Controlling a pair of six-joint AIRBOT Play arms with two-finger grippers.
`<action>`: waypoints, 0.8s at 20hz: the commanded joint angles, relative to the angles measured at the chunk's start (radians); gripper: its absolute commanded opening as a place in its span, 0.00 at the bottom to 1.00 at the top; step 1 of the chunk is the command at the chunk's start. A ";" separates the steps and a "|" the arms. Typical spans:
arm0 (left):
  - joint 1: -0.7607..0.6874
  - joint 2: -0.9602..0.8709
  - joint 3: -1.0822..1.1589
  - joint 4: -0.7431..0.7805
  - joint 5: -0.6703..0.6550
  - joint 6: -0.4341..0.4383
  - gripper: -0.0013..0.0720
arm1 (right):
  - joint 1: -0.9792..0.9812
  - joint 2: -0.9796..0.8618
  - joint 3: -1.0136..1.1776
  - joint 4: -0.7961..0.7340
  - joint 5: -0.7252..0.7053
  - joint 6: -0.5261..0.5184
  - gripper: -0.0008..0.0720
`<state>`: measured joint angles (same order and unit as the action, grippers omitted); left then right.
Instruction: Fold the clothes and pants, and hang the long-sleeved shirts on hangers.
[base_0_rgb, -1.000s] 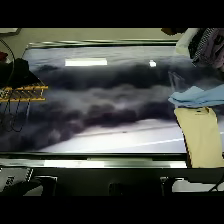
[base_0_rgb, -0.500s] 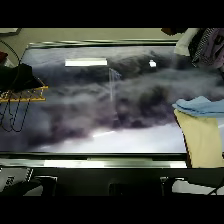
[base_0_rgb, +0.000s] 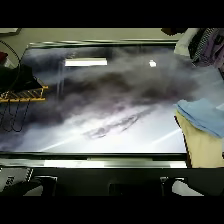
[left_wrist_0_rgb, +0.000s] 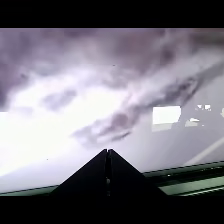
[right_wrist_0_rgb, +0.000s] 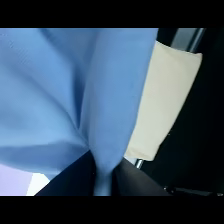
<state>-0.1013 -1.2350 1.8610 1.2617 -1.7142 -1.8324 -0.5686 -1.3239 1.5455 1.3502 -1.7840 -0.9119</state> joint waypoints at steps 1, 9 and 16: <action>0.000 0.001 0.000 0.000 0.000 0.000 0.05 | 0.000 0.066 -0.196 -0.115 0.035 -0.025 0.06; 0.000 0.001 0.000 0.000 -0.012 0.000 0.05 | 0.000 0.073 -0.408 -0.145 0.068 -0.050 0.06; 0.000 0.000 0.000 0.000 -0.015 0.000 0.05 | 0.000 0.073 -0.484 -0.181 0.063 -0.077 0.06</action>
<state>-0.1013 -1.2350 1.8610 1.2617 -1.7279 -1.8324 -0.5686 -1.2514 1.0855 1.1946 -1.7233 -0.9779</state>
